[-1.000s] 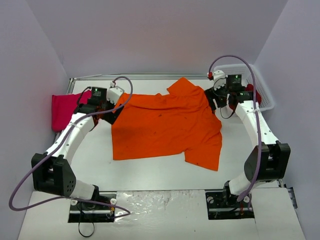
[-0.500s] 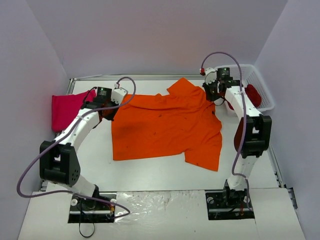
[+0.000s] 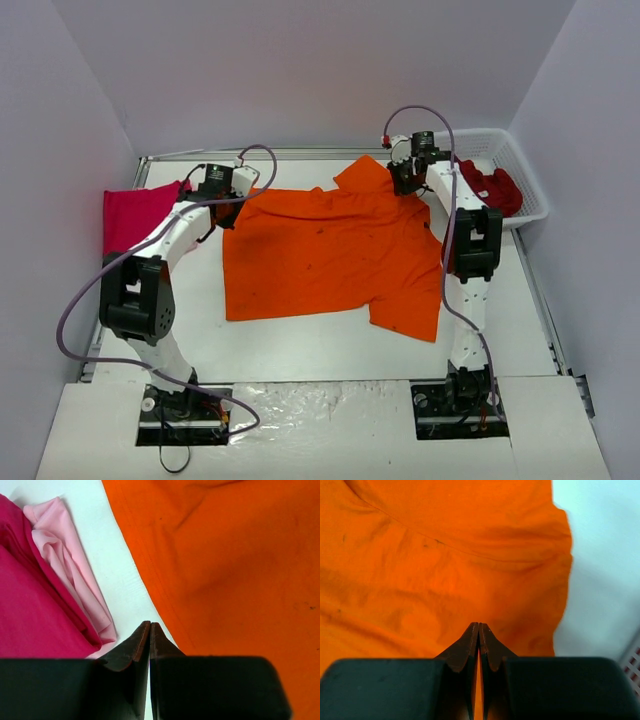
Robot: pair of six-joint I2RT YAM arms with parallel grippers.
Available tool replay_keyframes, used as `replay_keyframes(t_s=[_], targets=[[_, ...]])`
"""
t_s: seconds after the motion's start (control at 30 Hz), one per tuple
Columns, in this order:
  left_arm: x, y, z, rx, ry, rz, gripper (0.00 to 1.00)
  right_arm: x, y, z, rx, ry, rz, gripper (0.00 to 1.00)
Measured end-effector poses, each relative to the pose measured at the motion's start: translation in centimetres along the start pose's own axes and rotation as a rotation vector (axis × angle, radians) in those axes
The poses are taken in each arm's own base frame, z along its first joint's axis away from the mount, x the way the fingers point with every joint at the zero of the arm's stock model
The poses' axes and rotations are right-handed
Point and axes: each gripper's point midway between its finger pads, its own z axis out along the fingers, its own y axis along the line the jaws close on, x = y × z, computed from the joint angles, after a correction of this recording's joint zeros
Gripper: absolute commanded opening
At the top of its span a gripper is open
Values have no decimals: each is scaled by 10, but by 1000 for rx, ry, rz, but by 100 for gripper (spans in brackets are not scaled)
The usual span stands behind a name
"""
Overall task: Fold and stack the t-shirts
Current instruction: Flatten out the tshirt
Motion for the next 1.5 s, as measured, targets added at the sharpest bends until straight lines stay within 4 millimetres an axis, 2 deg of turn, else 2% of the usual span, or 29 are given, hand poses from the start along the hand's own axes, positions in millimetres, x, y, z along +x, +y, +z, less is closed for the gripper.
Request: replay_keyframes(t_s=[0.3, 0.57, 0.73, 1.03, 1.17, 1.5], targets=[[5, 6, -7, -45, -5, -3, 2, 19, 18, 42, -63, 57, -26, 0], [4, 8, -11, -57, -16, -4, 2, 14, 27, 49, -80, 48, -44, 0], [15, 5, -7, -50, 8, -1, 2, 3, 19, 57, -52, 26, -35, 0], [15, 5, -7, -52, 9, -3, 2, -20, -7, 74, 69, -24, 12, 0], [15, 5, -7, -53, 10, -3, 2, -23, -14, 76, 122, -30, 29, 0], [16, 6, -7, -62, 13, -13, 2, -26, -14, 76, 154, -25, 11, 0]])
